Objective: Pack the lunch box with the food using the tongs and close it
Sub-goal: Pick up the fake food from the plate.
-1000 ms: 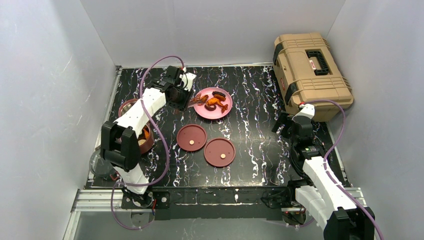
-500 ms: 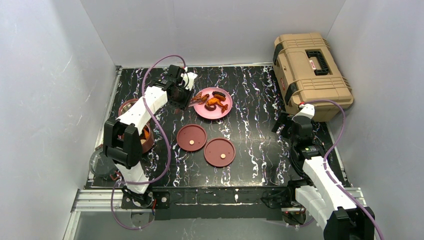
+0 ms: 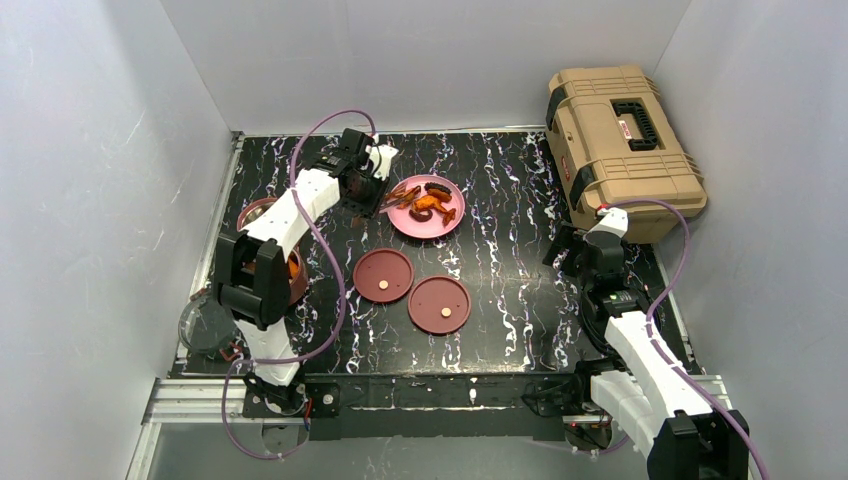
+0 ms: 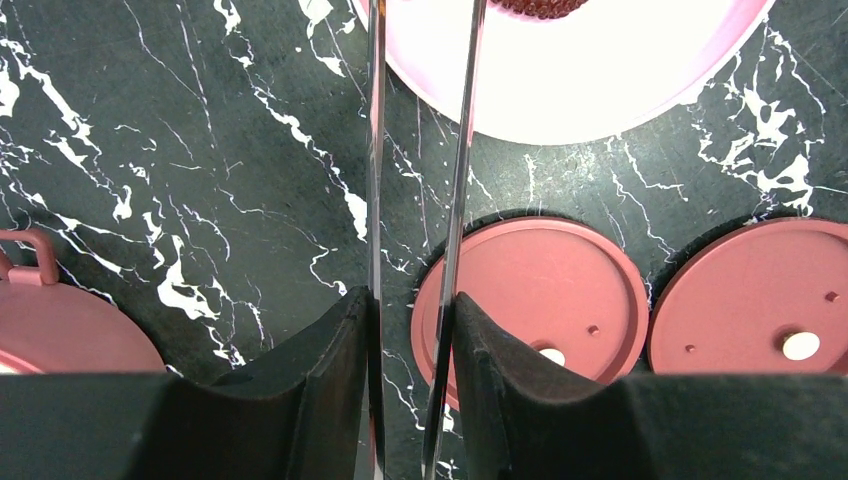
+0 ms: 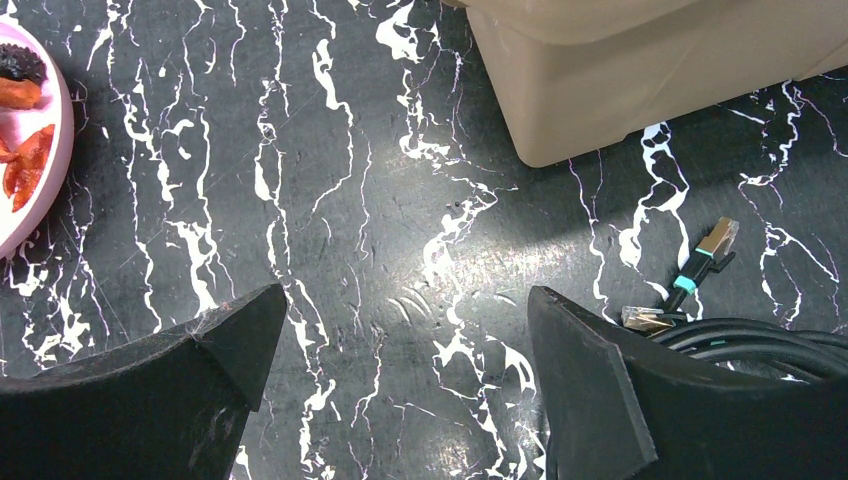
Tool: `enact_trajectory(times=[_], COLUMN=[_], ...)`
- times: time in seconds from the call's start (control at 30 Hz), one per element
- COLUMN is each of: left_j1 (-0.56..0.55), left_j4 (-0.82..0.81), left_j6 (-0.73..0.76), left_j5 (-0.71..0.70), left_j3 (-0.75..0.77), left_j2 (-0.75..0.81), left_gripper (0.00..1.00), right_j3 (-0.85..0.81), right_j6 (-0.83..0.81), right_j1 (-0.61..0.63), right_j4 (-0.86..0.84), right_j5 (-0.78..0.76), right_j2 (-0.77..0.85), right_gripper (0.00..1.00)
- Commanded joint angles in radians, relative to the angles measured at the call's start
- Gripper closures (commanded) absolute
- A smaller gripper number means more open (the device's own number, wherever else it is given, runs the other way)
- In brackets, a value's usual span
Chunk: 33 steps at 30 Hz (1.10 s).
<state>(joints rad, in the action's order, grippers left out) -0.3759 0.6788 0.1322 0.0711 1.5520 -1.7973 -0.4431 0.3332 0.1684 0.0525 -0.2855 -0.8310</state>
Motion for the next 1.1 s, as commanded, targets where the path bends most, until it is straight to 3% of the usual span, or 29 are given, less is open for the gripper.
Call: enact_trajectory(times=[0.0, 0.3, 0.53, 0.77, 1.07], left_j1=[0.004, 0.003, 0.003, 0.002, 0.052], left_j4=[0.011, -0.017, -0.086, -0.078, 0.046], left_j6=[0.017, 0.001, -0.069, -0.119, -0.125], left_j5=[0.002, -0.039, -0.053, -0.039, -0.131], left_j3=[0.029, -0.017, -0.11, -0.101, -0.091], left_j2=[0.004, 0.073, 0.226, 0.295, 0.415], left_gripper=[0.69, 0.81, 0.9, 0.92, 0.92], right_j3=[-0.018, -0.018, -0.018, -0.02, -0.022], right_j6=[-0.006, -0.006, -0.006, -0.011, -0.011], right_j1=[-0.001, -0.001, -0.001, -0.001, -0.001], right_j4=[-0.036, -0.034, -0.03, -0.024, -0.02], right_j5=[-0.003, -0.007, -0.014, -0.02, -0.017], right_j2=[-0.005, -0.002, 0.003, 0.014, 0.023], right_gripper=[0.0, 0.0, 0.0, 0.0, 0.0])
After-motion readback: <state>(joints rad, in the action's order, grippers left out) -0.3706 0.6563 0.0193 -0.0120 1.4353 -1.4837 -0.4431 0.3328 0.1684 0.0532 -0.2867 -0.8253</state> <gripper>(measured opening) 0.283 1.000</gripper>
